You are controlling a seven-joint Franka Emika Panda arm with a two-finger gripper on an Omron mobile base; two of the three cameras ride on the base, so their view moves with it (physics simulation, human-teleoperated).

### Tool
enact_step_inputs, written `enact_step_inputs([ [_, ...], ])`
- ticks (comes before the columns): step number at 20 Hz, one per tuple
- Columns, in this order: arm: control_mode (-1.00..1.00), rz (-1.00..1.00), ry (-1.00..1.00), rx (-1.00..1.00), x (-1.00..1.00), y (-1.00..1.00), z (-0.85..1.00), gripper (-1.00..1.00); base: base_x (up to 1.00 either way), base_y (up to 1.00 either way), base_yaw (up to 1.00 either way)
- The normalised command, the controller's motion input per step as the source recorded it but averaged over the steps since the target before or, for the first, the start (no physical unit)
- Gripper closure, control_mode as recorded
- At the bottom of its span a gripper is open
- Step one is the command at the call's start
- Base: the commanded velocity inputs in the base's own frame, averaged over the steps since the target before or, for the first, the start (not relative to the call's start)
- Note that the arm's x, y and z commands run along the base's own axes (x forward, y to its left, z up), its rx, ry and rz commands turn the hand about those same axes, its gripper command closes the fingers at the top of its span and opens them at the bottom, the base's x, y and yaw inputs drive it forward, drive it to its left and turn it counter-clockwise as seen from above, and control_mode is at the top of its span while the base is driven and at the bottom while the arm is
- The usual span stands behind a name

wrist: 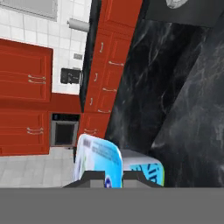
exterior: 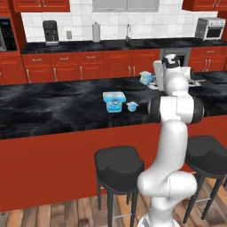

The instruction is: Stack the yogurt containers by placing the smaller containers on top of the larger containers.

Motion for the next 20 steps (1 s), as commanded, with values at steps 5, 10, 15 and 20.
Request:
enact_step_inputs([
  [5,-1.00,0.00,0.00,0.03,-0.45,0.35,0.44,1.00,0.00,0.00,0.00],
  [10,-1.00,0.00,0.00,0.00,-0.48,0.43,0.25,1.00,0.00,0.00,0.00],
  [15,-1.00,0.00,0.00,0.00,-0.52,0.33,0.18,1.00,0.00,0.00,0.00],
  [20,-1.00,0.00,0.02,0.00,-0.41,0.17,0.01,1.00,0.00,0.00,0.00],
])
